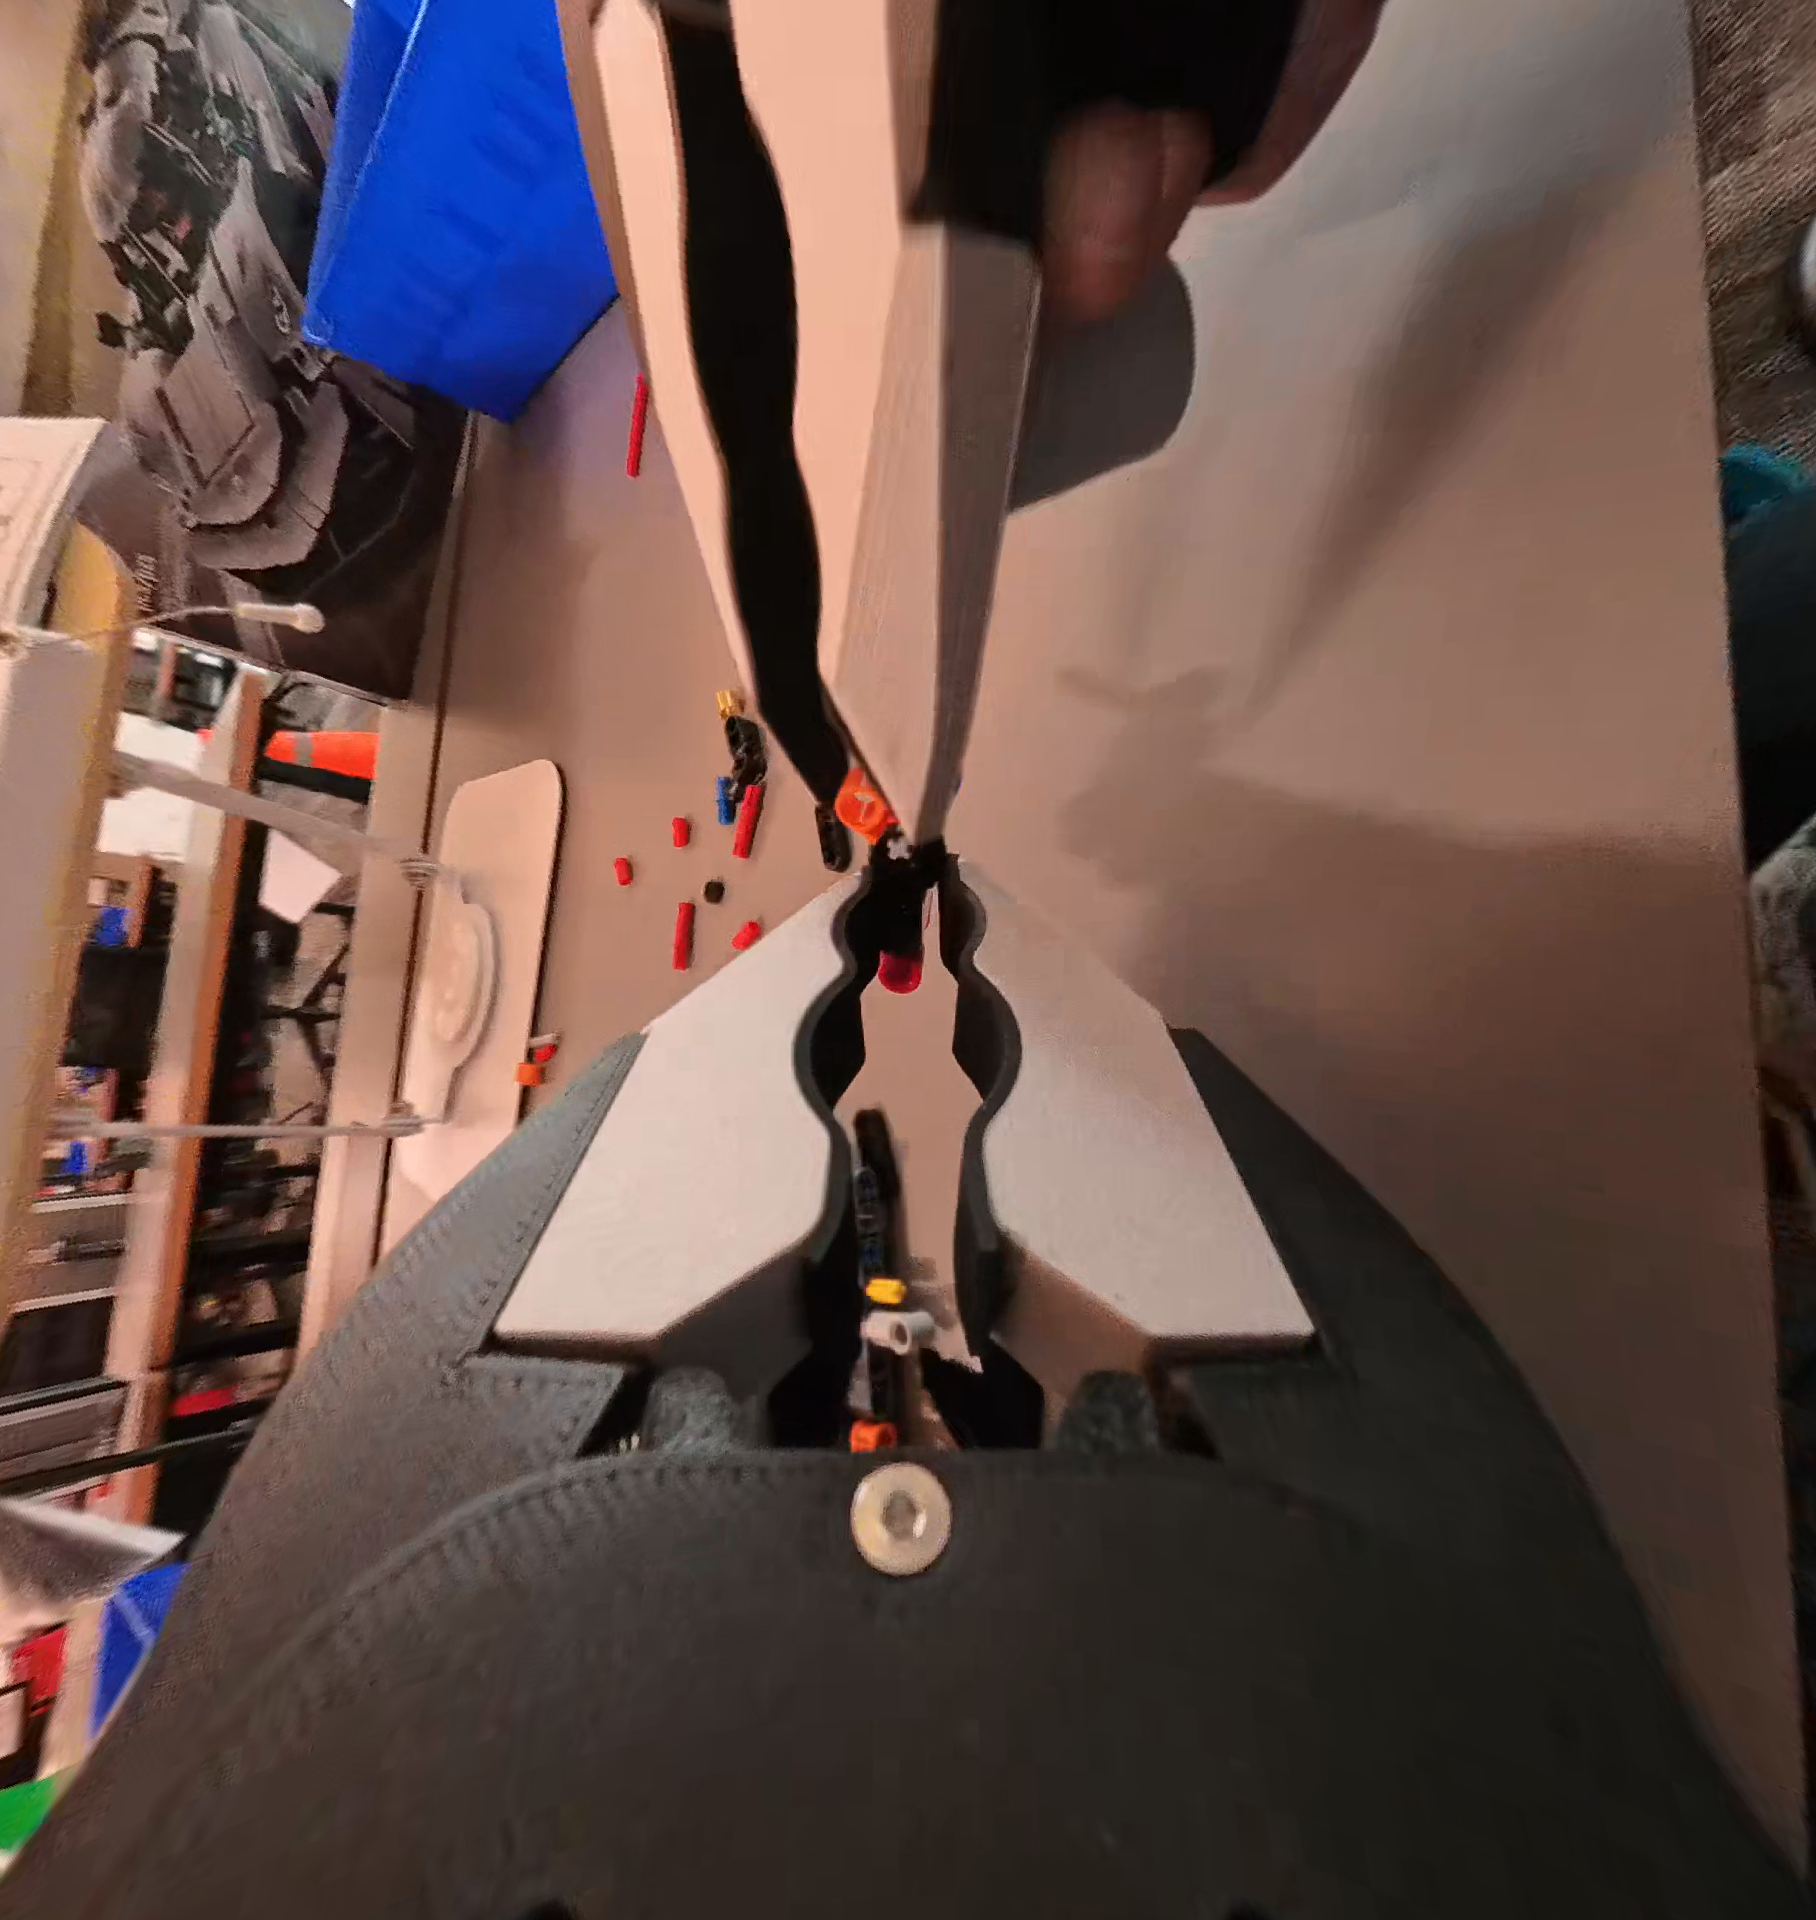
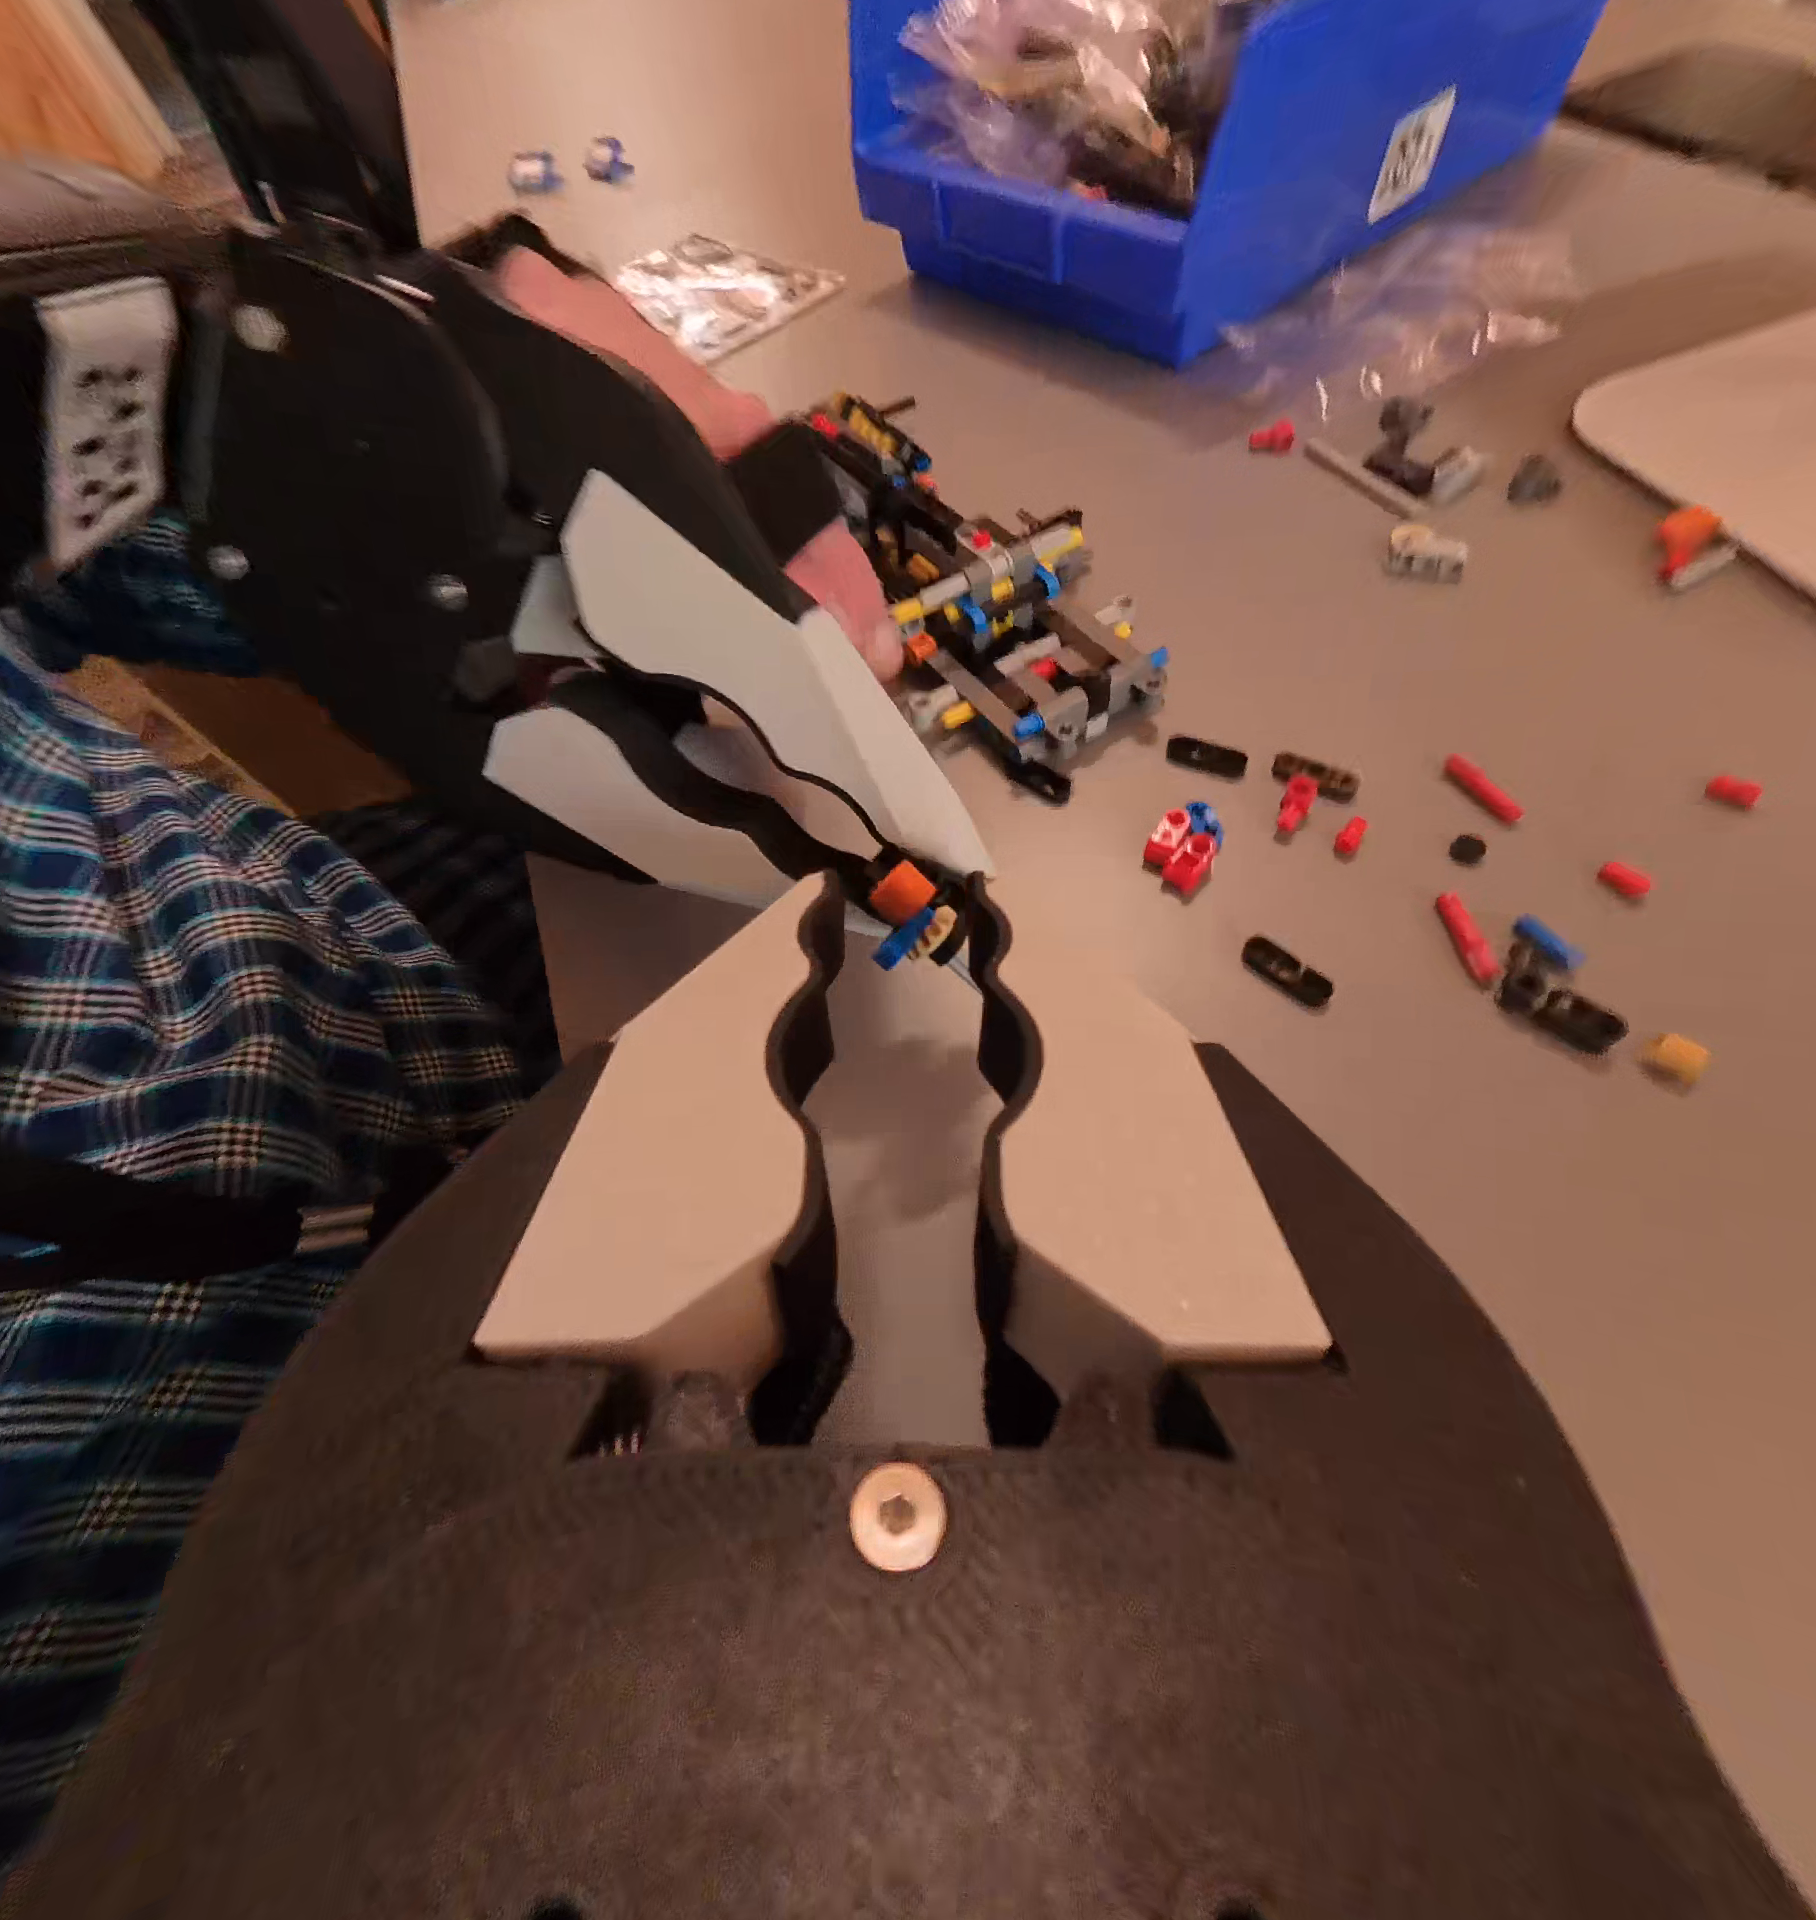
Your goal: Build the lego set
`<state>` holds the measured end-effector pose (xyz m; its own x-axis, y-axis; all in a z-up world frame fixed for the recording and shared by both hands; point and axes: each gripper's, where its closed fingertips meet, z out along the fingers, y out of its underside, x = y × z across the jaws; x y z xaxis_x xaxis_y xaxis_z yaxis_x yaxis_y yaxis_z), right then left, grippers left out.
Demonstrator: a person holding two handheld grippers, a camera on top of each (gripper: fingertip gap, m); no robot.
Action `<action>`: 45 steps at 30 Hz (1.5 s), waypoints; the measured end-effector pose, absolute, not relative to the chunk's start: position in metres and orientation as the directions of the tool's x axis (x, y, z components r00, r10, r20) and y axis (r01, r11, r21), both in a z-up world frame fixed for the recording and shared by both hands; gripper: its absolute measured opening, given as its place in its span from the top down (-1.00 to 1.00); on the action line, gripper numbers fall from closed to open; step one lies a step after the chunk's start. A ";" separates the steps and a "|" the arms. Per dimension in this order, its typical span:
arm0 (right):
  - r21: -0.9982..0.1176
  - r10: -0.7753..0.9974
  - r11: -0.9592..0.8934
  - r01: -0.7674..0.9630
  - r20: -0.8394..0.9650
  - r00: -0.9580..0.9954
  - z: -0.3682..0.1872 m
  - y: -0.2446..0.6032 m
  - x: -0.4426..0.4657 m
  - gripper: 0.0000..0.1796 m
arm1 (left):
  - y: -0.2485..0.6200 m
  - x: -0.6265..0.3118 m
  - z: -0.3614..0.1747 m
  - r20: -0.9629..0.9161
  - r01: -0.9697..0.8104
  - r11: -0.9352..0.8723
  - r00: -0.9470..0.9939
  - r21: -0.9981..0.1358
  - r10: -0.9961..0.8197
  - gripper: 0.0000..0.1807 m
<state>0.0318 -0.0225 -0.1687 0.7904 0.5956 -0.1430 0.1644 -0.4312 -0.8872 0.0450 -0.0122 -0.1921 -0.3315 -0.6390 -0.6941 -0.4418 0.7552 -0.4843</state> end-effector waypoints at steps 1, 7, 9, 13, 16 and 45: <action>-0.874 0.586 -0.459 0.158 -0.164 0.794 -0.174 -0.022 0.031 0.78 | -0.012 0.046 -0.192 -0.710 -0.447 0.765 -0.330 -0.463 -0.623 0.90; -0.872 0.597 -0.443 0.208 -0.113 0.794 -0.184 -0.020 0.030 0.81 | -0.008 0.046 -0.198 -0.767 -0.458 0.805 -0.332 -0.377 -0.548 0.89; -0.887 0.641 -0.394 0.241 -0.077 0.764 -0.182 -0.022 0.029 0.81 | -0.011 0.044 -0.197 -0.746 -0.449 0.794 -0.337 -0.409 -0.574 0.89; -0.897 0.741 -0.238 0.372 0.080 0.667 -0.176 -0.028 0.028 0.81 | -0.019 0.034 -0.192 -0.581 -0.442 0.699 -0.391 -0.562 -0.714 0.65; -0.870 0.801 -0.091 0.484 0.225 0.555 -0.167 -0.038 0.023 0.81 | -0.025 0.025 -0.180 -0.372 -0.440 0.557 -0.439 -0.704 -0.818 0.57; -0.722 0.646 -0.383 0.576 0.236 0.726 -0.186 -0.020 0.108 0.76 | -0.006 0.030 -0.192 -0.176 -0.522 0.254 -0.195 -0.814 -0.965 0.72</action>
<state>0.1083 -0.0197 -0.1861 0.7258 0.6462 0.2360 0.5761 -0.3834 -0.7219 0.0301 -0.0056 -0.1920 -0.1948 -0.9649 -0.1759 -0.5221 0.2538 -0.8142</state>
